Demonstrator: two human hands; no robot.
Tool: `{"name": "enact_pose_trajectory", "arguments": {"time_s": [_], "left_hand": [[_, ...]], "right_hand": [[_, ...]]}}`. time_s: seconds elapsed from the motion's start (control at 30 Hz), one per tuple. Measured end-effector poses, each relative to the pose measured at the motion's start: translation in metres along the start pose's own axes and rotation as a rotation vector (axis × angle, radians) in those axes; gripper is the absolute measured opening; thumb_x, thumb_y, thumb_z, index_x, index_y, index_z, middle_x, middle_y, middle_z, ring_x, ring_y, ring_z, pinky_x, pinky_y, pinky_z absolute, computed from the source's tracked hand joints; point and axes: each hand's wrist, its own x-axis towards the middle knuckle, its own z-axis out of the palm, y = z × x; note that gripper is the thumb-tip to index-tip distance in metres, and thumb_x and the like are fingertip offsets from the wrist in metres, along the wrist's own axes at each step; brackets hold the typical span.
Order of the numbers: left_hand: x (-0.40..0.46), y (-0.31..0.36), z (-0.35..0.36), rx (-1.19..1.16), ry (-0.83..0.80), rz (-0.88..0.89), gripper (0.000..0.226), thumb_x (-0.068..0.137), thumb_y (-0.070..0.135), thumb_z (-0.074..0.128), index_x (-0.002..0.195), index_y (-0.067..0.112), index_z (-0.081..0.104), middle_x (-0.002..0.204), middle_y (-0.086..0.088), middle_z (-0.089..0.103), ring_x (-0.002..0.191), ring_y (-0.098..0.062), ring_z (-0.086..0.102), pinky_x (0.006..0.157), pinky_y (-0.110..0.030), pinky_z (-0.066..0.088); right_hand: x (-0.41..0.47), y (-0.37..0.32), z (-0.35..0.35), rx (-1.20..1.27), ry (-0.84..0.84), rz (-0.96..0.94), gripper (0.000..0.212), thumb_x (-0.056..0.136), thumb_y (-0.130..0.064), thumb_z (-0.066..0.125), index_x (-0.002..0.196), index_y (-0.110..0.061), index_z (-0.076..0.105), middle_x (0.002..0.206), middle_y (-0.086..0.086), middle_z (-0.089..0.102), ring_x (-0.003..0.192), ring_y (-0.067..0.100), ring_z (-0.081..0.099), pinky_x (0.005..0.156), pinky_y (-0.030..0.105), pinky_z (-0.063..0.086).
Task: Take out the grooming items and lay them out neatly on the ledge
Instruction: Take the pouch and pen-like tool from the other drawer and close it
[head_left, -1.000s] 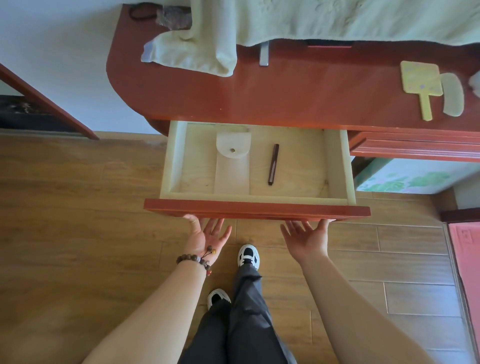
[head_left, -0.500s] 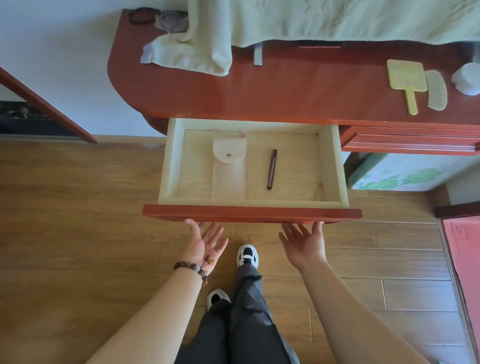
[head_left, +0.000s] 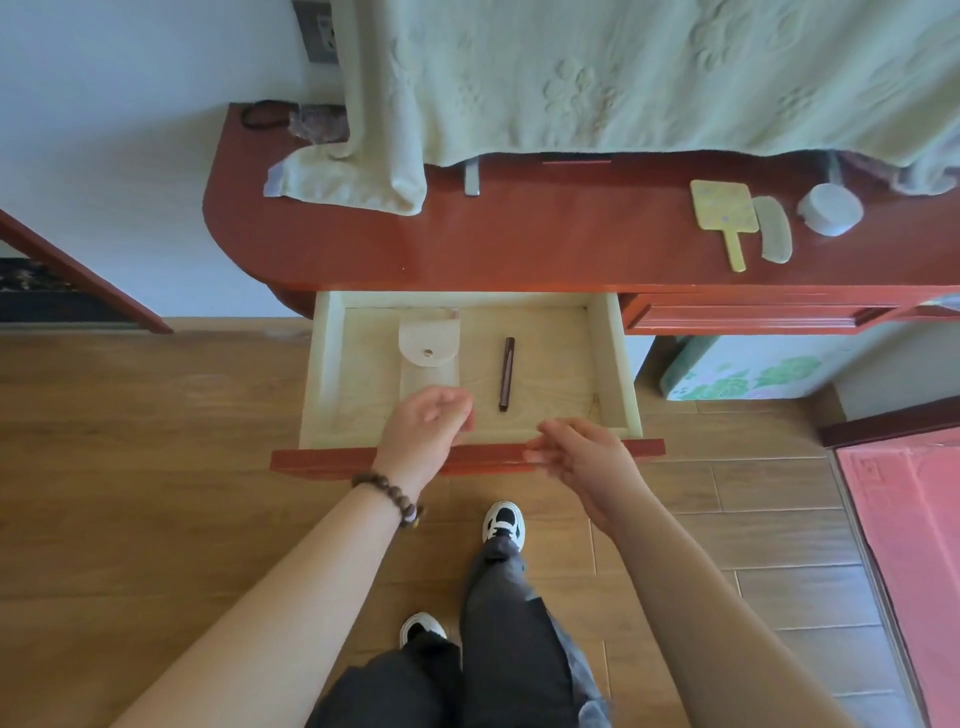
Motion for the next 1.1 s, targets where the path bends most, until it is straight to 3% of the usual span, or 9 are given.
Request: {"name": "enact_pose_trajectory", "arguments": {"time_s": [0.1, 0.23, 0.33, 0.47, 0.6, 0.77, 0.93, 1.0, 1.1], "left_hand": [[0.044, 0.007, 0.020, 0.296, 0.113, 0.064, 0.021, 0.091, 0.025, 0.057, 0.110, 0.018, 0.062, 0.107, 0.005, 0.064, 0.099, -0.011, 0.060, 0.073, -0.017, 0.045], [0.098, -0.003, 0.035, 0.651, 0.230, 0.073, 0.041, 0.087, 0.025, 0.060, 0.126, 0.015, 0.052, 0.128, -0.005, 0.053, 0.117, -0.023, 0.051, 0.092, -0.035, 0.047], [0.123, -0.016, 0.040, 0.847, 0.258, -0.050, 0.060, 0.083, 0.034, 0.064, 0.135, 0.018, 0.039, 0.142, -0.008, 0.037, 0.129, -0.029, 0.037, 0.099, -0.044, 0.042], [0.140, -0.030, 0.048, 0.902, 0.148, -0.186, 0.087, 0.080, 0.043, 0.067, 0.147, 0.022, 0.015, 0.156, -0.011, 0.009, 0.144, -0.032, 0.008, 0.113, -0.047, 0.028], [0.142, -0.039, 0.049, 0.929, 0.141, -0.196, 0.092, 0.082, 0.021, 0.068, 0.148, 0.027, 0.004, 0.159, -0.010, -0.003, 0.146, -0.032, -0.001, 0.116, -0.047, 0.021], [0.139, -0.049, 0.023, 0.927, 0.172, -0.153, 0.090, 0.084, 0.002, 0.061, 0.149, 0.028, 0.005, 0.159, -0.007, -0.003, 0.146, -0.030, 0.001, 0.116, -0.043, 0.023], [0.136, -0.047, 0.000, 0.907, 0.177, -0.173, 0.085, 0.086, 0.017, 0.064, 0.150, 0.022, 0.007, 0.159, -0.012, 0.002, 0.146, -0.032, 0.003, 0.118, -0.044, 0.017], [0.134, -0.042, 0.004, 0.906, 0.231, -0.046, 0.075, 0.086, 0.020, 0.064, 0.147, 0.017, 0.020, 0.156, -0.012, 0.014, 0.144, -0.032, 0.011, 0.117, -0.043, 0.019], [0.133, -0.034, 0.020, 0.855, 0.225, 0.186, 0.051, 0.086, 0.017, 0.062, 0.133, 0.010, 0.043, 0.138, -0.012, 0.042, 0.129, -0.029, 0.039, 0.106, -0.039, 0.039]], "right_hand": [[0.046, -0.023, 0.015, -0.220, 0.083, -0.066, 0.014, 0.087, -0.025, 0.064, 0.089, -0.011, 0.064, 0.082, 0.007, 0.068, 0.074, 0.020, 0.068, 0.075, 0.036, 0.058], [0.107, -0.040, 0.033, -0.587, 0.126, -0.072, 0.042, 0.083, -0.042, 0.066, 0.108, -0.010, 0.056, 0.094, 0.000, 0.061, 0.082, 0.019, 0.059, 0.067, 0.031, 0.049], [0.138, -0.042, 0.045, -0.768, 0.121, -0.020, 0.055, 0.083, -0.046, 0.067, 0.119, -0.008, 0.047, 0.108, 0.007, 0.059, 0.080, 0.020, 0.055, 0.057, 0.027, 0.040], [0.162, -0.034, 0.053, -0.969, 0.139, 0.024, 0.049, 0.085, -0.041, 0.066, 0.112, -0.007, 0.045, 0.107, 0.013, 0.060, 0.084, 0.030, 0.062, 0.055, 0.033, 0.045], [0.167, -0.026, 0.055, -1.011, 0.145, 0.012, 0.028, 0.089, -0.028, 0.062, 0.102, -0.008, 0.048, 0.099, 0.011, 0.061, 0.080, 0.029, 0.059, 0.060, 0.034, 0.047], [0.167, -0.021, 0.059, -1.015, 0.167, -0.016, 0.014, 0.089, -0.021, 0.057, 0.091, -0.011, 0.046, 0.088, 0.007, 0.060, 0.072, 0.026, 0.056, 0.059, 0.031, 0.045], [0.163, -0.019, 0.062, -0.980, 0.167, -0.016, 0.011, 0.088, -0.017, 0.056, 0.092, -0.011, 0.048, 0.082, 0.005, 0.057, 0.072, 0.026, 0.058, 0.057, 0.031, 0.046], [0.161, -0.020, 0.065, -0.952, 0.165, -0.019, 0.009, 0.088, -0.017, 0.055, 0.092, -0.012, 0.048, 0.079, 0.003, 0.056, 0.070, 0.025, 0.057, 0.057, 0.031, 0.045], [0.159, -0.021, 0.069, -0.913, 0.174, -0.045, 0.009, 0.088, -0.017, 0.054, 0.093, -0.012, 0.048, 0.076, 0.002, 0.055, 0.067, 0.024, 0.056, 0.055, 0.030, 0.045]]}}
